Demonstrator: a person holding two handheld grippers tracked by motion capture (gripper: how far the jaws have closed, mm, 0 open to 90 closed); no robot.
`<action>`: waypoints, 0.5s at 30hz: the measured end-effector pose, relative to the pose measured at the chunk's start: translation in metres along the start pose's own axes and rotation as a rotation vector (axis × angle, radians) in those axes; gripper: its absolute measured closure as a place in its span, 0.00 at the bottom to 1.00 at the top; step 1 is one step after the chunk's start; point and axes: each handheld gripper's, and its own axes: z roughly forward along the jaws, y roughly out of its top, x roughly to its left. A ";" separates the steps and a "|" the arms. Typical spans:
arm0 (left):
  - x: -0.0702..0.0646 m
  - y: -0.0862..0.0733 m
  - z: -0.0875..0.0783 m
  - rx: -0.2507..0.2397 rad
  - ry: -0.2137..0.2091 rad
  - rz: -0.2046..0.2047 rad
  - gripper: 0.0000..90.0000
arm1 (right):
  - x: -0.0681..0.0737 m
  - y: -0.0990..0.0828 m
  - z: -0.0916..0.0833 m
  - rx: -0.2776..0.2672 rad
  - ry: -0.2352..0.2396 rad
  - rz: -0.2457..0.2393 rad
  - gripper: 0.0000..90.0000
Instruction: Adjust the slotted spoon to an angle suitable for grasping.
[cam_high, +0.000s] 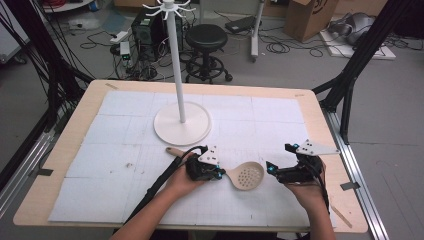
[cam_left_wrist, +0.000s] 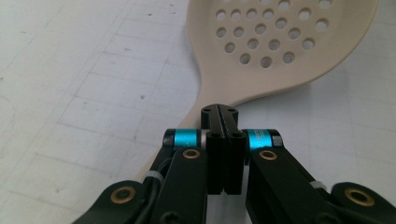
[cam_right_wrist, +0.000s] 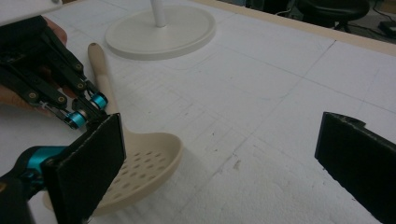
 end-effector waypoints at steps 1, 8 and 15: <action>0.001 0.001 0.001 0.000 0.002 -0.002 1.00 | -0.001 0.000 -0.001 -0.004 -0.002 -0.003 0.01; 0.000 0.003 0.001 0.012 0.004 -0.007 0.99 | -0.002 0.000 -0.003 -0.010 -0.003 0.003 0.01; -0.004 0.004 -0.013 -0.003 -0.005 -0.002 0.84 | -0.001 0.000 -0.004 -0.009 -0.005 0.003 0.01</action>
